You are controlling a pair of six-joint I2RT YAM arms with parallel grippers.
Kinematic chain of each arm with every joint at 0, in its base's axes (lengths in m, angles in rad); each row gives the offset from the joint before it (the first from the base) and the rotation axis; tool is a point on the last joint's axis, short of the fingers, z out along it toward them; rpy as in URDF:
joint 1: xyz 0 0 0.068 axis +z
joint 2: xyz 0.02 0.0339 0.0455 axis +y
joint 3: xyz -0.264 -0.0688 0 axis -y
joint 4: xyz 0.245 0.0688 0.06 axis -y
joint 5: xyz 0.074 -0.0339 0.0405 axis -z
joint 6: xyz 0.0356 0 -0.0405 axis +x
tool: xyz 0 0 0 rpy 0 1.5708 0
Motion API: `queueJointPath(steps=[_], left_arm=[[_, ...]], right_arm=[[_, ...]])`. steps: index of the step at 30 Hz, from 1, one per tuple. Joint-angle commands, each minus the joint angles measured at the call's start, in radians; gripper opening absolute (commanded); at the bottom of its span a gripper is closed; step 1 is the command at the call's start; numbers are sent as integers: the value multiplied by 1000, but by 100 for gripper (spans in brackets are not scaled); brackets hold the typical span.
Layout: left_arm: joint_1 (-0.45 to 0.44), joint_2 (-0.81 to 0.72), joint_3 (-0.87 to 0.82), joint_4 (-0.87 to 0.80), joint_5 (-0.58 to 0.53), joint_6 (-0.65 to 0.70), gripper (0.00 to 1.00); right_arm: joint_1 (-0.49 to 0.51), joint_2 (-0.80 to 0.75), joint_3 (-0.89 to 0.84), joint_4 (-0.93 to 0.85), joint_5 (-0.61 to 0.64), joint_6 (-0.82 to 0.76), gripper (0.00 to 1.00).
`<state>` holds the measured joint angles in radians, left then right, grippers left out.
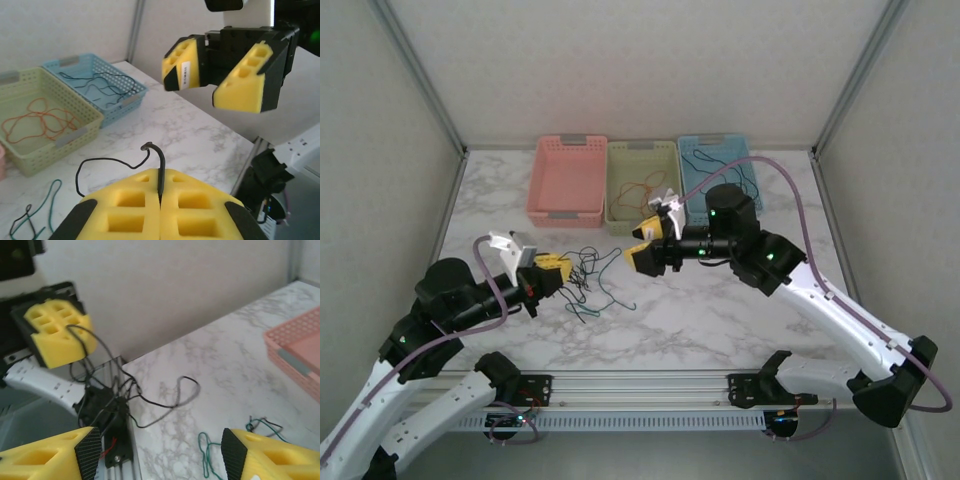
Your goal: Untangle the cables
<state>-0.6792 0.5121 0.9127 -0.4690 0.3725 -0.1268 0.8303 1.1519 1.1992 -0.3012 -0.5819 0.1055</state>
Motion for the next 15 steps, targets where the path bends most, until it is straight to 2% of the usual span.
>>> queueJointPath(steps=[1,6,12,13,15], left_arm=[[-5,6,33,-3,89,8,0],[-5,20,46,-8,109,2,0],[-5,35,46,-5,115,0,0],[-5,39,47,-4,119,0,0],[-5,43,49,-6,119,0,0]], right_arm=[[55,54,44,-2,-39,-104,68],[105,142,106,-22,-54,-135,66],[144,232,180,-74,-60,-160,57],[148,243,188,-82,-62,-163,52],[151,252,208,-101,-44,-173,24]])
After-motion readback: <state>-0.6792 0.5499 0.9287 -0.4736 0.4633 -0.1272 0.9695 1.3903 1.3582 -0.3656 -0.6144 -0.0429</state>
